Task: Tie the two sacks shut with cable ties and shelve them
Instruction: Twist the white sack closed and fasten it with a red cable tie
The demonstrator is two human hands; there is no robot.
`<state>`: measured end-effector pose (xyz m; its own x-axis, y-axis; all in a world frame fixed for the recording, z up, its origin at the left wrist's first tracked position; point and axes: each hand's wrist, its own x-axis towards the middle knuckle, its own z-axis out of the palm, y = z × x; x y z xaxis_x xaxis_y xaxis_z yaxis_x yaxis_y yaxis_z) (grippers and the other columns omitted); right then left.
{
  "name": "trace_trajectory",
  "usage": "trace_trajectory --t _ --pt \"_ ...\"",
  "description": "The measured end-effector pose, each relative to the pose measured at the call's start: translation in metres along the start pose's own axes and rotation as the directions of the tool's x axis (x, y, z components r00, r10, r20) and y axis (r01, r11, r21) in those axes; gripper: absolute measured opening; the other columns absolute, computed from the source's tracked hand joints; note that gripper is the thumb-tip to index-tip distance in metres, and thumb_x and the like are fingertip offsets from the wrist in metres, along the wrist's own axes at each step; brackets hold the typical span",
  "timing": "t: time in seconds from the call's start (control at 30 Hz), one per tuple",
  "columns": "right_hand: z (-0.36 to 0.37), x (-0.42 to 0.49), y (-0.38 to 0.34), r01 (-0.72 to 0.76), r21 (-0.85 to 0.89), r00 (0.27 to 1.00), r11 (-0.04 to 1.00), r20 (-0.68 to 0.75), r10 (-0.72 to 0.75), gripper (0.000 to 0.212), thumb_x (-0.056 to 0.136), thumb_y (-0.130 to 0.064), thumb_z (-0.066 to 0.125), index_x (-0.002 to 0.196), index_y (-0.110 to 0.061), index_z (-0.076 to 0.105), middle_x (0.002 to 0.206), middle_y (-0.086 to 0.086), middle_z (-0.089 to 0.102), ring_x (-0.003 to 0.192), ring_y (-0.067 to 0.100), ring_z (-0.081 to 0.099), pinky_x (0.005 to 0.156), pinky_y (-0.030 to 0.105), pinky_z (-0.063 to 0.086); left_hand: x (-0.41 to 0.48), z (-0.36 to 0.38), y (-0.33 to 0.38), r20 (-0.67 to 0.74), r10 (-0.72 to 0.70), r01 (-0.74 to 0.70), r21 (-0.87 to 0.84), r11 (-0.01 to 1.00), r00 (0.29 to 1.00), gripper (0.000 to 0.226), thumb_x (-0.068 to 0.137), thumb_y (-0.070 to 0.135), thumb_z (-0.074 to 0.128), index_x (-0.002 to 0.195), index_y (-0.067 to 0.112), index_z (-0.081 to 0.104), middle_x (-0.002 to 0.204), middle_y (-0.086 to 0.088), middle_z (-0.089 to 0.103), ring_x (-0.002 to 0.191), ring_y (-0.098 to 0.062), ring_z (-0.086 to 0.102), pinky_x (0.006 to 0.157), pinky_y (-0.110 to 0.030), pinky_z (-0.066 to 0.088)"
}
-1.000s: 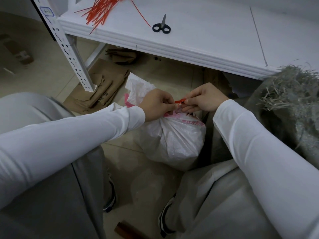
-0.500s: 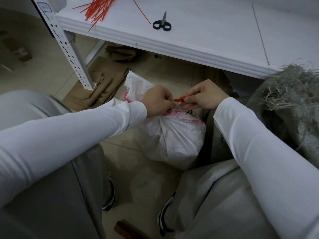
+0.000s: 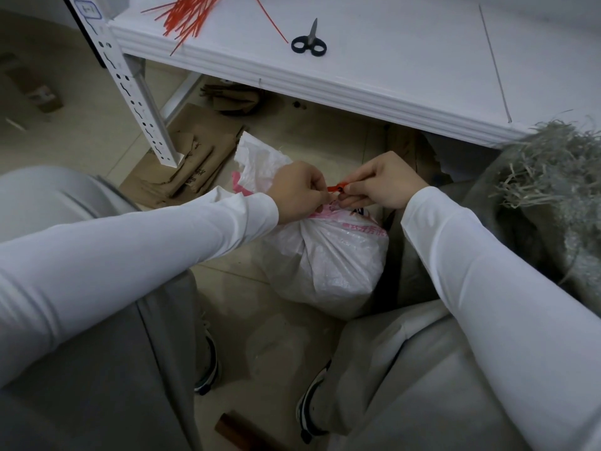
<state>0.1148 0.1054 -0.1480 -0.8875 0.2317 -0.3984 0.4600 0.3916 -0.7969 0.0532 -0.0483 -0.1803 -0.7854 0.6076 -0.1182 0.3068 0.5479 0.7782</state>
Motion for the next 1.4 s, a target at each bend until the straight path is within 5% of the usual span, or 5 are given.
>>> trace_trajectory --t 0.37,0.63,0.8,1.07,1.4 --pt "0.003 -0.001 -0.005 0.002 -0.014 0.996 1.000 -0.086 -0.003 0.024 0.091 0.009 0.054 0.104 -0.004 0.069 0.080 0.022 0.072 0.069 0.026 0.074 0.064 0.028 0.061 0.004 -0.001 0.003 0.029 0.032 -0.031 -0.027 0.999 0.999 0.024 0.084 0.016 0.069 0.062 0.022 0.061 0.060 0.004 0.065 0.057 -0.008 0.062 0.059 -0.018 0.048" --pt "-0.004 -0.005 -0.006 0.044 -0.258 0.993 0.965 -0.098 -0.071 0.021 0.094 0.003 0.054 0.102 -0.007 0.070 0.073 0.015 0.073 0.059 0.018 0.073 0.053 0.021 0.057 0.001 0.000 0.001 0.036 0.055 -0.054 -0.031 0.998 0.998 0.025 0.085 0.017 0.068 0.062 0.024 0.060 0.059 0.008 0.063 0.053 -0.002 0.060 0.056 -0.013 0.044" --pt "-0.010 0.000 -0.006 -0.020 -0.162 0.993 0.987 -0.116 0.001 0.019 0.094 0.005 0.053 0.106 -0.004 0.065 0.072 0.017 0.072 0.059 0.020 0.073 0.049 0.020 0.054 -0.002 0.000 0.003 0.055 0.074 -0.072 -0.026 0.997 0.996 0.024 0.086 0.018 0.068 0.064 0.023 0.061 0.060 0.009 0.062 0.054 -0.002 0.059 0.059 -0.014 0.046" --pt "-0.015 0.005 0.000 0.103 -0.244 0.994 0.964 -0.021 -0.112 0.019 0.089 -0.003 0.064 0.107 -0.006 0.071 0.086 0.011 0.075 0.075 0.016 0.074 0.069 0.021 0.059 0.000 0.000 0.000 0.043 0.053 -0.051 -0.039 0.998 0.998 0.024 0.085 0.015 0.068 0.064 0.022 0.061 0.061 0.005 0.064 0.056 -0.006 0.062 0.059 -0.016 0.048" --pt "-0.009 0.011 0.001 0.267 -0.702 0.940 0.661 0.039 -0.338 0.024 0.082 -0.011 0.074 0.105 -0.017 0.075 0.103 0.005 0.072 0.094 0.014 0.066 0.093 0.034 0.053 -0.003 -0.001 0.002 0.027 0.027 -0.027 -0.026 0.999 0.999 0.026 0.086 0.017 0.067 0.063 0.024 0.058 0.060 0.009 0.061 0.053 0.001 0.057 0.049 -0.005 0.040"
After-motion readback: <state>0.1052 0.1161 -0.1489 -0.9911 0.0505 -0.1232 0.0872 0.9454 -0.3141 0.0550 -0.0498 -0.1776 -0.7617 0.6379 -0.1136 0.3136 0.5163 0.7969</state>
